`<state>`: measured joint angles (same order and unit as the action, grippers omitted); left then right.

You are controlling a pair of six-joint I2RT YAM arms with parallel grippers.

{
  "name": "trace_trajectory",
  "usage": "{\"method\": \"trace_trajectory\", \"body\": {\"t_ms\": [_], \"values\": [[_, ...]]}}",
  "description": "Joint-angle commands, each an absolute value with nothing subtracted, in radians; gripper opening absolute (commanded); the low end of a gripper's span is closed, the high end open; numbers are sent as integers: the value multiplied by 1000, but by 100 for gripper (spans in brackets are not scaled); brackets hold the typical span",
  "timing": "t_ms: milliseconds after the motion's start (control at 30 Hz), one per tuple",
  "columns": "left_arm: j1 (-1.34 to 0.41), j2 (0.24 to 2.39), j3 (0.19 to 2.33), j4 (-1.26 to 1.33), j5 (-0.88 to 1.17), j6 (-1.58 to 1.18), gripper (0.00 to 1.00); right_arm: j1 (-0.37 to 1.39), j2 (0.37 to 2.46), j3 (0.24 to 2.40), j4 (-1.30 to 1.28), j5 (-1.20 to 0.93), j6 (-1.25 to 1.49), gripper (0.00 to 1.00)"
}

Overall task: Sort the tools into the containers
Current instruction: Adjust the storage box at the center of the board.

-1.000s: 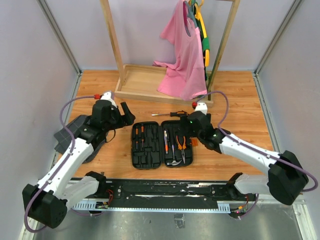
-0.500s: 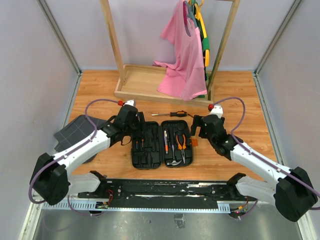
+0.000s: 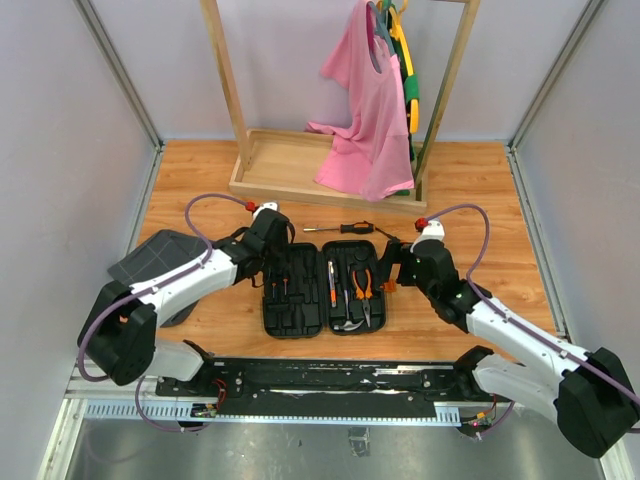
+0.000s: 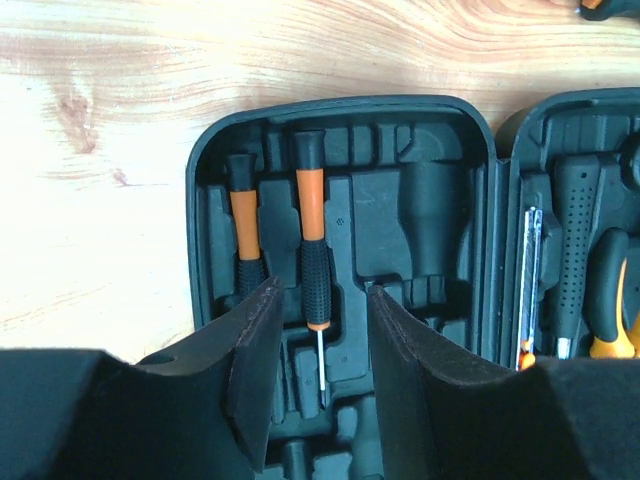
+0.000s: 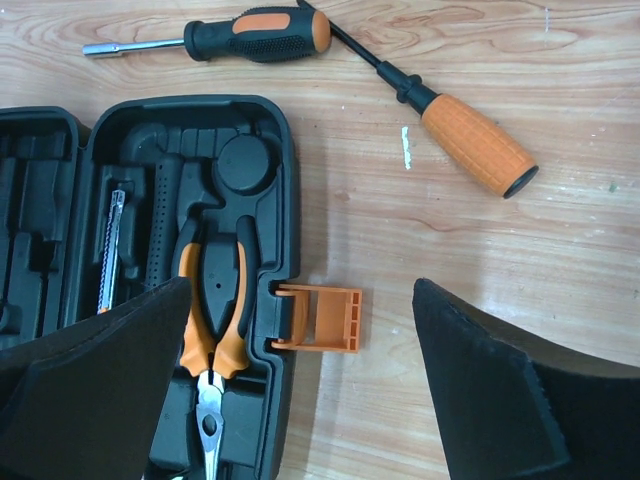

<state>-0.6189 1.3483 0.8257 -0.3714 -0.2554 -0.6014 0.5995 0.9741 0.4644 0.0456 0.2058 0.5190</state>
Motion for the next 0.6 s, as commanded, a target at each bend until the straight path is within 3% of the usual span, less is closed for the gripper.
{"method": "trace_trajectory", "body": {"t_ms": [0,567], "values": [[-628,1376,859,-359,-296,-574,42,587,952,448,63,185,516,92],[-627,1464,849,-324,-241,-557,30,587,976,440,62,191,561,92]]}}
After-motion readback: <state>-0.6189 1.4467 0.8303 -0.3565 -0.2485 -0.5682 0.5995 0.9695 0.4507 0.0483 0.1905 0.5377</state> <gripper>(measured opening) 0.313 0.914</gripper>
